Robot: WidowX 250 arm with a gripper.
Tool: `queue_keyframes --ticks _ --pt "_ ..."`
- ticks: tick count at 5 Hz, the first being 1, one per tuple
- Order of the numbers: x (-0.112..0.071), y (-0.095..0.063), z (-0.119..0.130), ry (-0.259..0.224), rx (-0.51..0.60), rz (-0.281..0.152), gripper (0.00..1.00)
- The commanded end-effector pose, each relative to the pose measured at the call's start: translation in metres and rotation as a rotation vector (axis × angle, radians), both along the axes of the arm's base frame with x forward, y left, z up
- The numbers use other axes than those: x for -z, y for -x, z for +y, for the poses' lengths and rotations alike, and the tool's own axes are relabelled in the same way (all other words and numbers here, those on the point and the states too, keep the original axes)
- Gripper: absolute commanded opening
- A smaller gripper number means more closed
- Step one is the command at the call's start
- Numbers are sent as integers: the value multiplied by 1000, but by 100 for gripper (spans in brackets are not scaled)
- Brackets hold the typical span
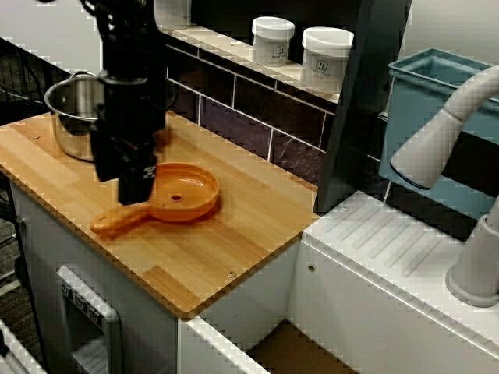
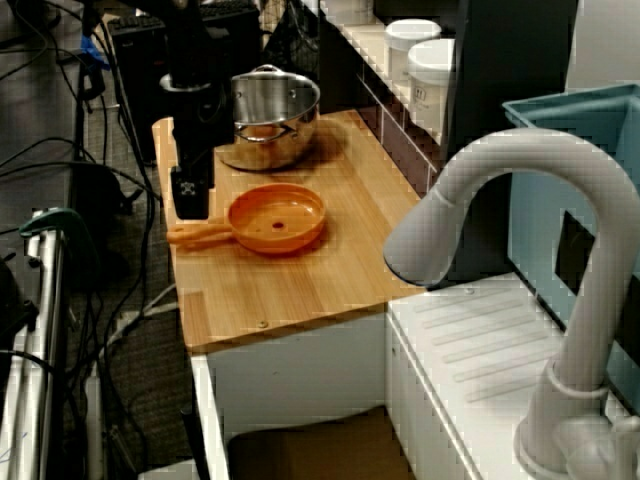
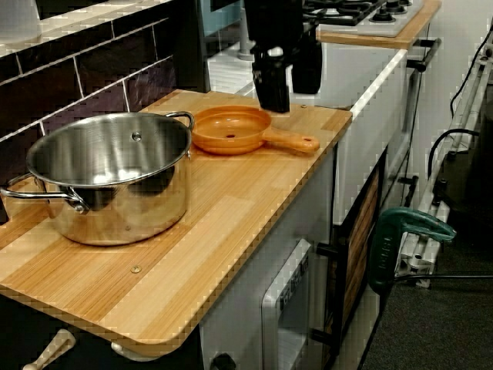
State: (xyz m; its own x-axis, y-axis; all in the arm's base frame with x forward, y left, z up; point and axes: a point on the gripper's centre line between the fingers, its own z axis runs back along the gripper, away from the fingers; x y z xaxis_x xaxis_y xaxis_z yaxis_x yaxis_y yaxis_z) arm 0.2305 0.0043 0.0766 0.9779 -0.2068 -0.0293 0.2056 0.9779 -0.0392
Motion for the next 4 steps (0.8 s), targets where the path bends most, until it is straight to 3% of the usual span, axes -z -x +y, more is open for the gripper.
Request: queue_keyframes --ticks 1,4 --pt "-25 -21 -30 -2 45 -164 100" --pt "-3 -50 -47 -25 53 -122 100"
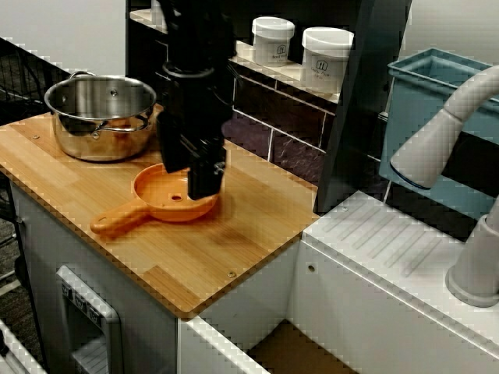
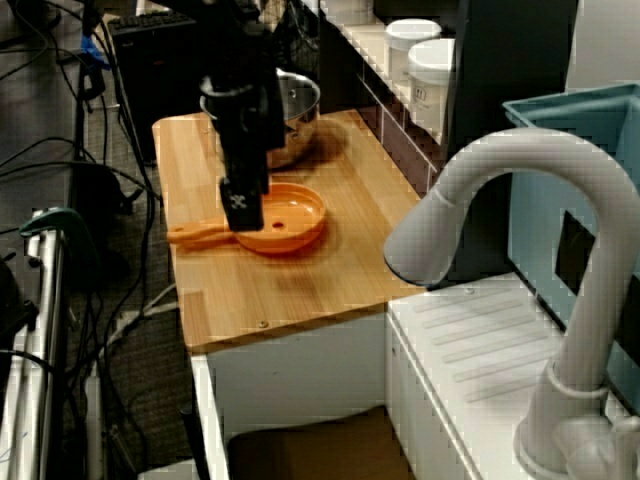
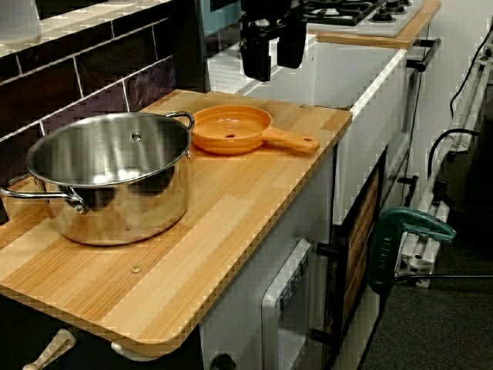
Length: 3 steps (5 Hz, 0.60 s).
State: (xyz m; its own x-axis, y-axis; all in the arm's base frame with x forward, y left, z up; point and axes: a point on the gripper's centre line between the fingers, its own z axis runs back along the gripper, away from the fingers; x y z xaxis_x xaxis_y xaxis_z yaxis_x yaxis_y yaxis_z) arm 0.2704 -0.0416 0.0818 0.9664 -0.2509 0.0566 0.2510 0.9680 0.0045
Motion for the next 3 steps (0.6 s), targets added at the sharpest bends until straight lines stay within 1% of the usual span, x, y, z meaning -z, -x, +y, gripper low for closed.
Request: queue_keyframes --ticks 1,3 --pt "7 -14 3 6 8 -15 100" --pt "24 -18 14 7 10 4 100"
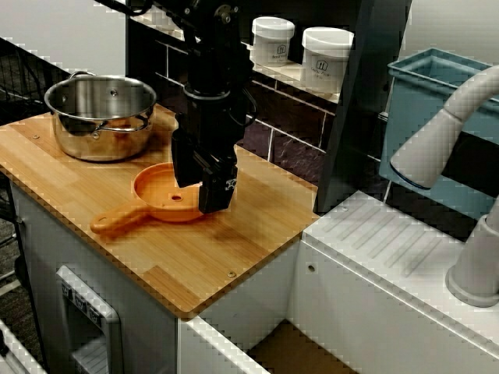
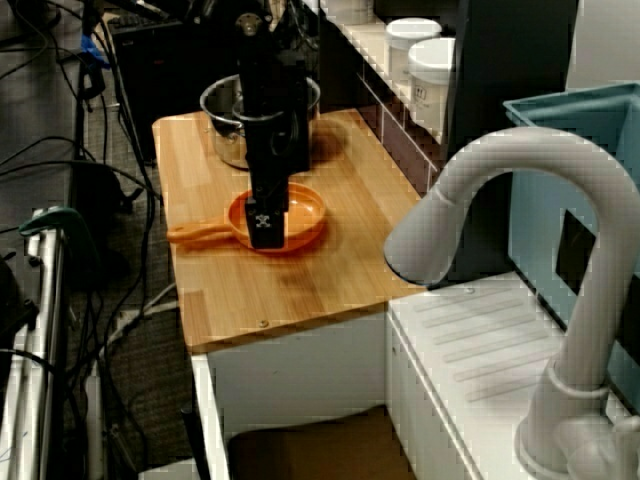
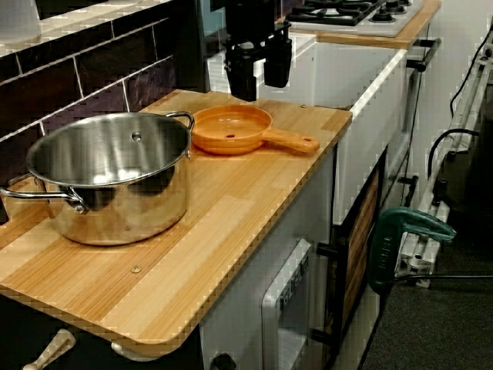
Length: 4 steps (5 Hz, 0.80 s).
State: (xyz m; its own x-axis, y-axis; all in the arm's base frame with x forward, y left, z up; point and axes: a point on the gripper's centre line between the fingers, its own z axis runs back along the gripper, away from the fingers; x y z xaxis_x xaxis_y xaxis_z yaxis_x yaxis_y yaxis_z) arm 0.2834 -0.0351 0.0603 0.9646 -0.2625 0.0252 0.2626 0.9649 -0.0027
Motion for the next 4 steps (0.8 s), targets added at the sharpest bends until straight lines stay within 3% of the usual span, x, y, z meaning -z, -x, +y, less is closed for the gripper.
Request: queue_keyframes --ticks 1,4 --pt "7 -6 11 12 -8 -29 100" --pt "16 -7 15 0 -27 -40 100"
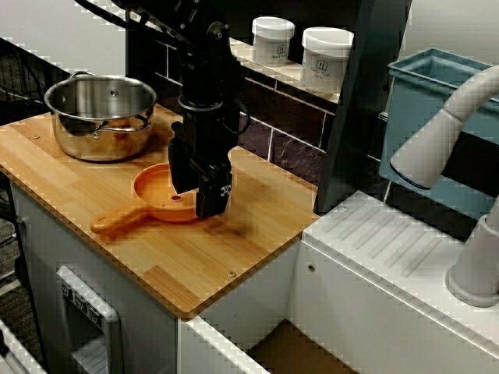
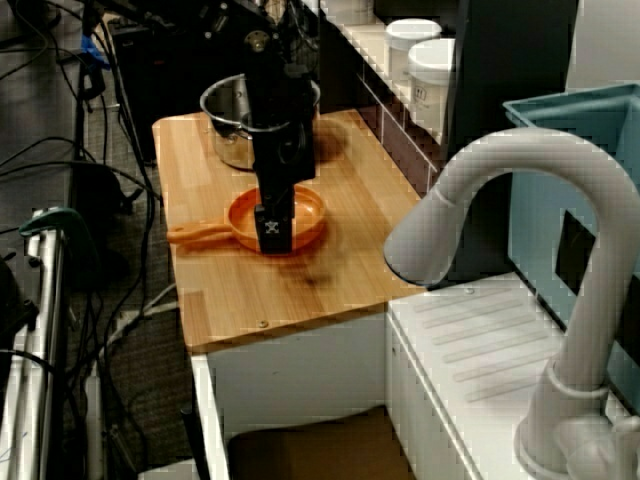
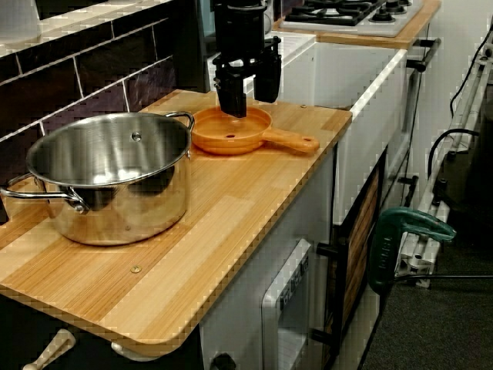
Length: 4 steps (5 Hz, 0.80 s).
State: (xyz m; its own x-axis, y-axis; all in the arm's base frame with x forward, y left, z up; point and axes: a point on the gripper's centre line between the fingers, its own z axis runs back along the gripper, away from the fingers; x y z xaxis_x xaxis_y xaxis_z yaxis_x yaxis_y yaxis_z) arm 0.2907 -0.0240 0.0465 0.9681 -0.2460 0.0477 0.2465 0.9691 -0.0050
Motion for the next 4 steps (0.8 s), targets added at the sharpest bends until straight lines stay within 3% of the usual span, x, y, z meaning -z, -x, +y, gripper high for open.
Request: queue_keyframes --ticks 1,4 --pt "3 0 4 -14 -11 -18 100" --pt "6 1 7 -29 -28 -31 100"
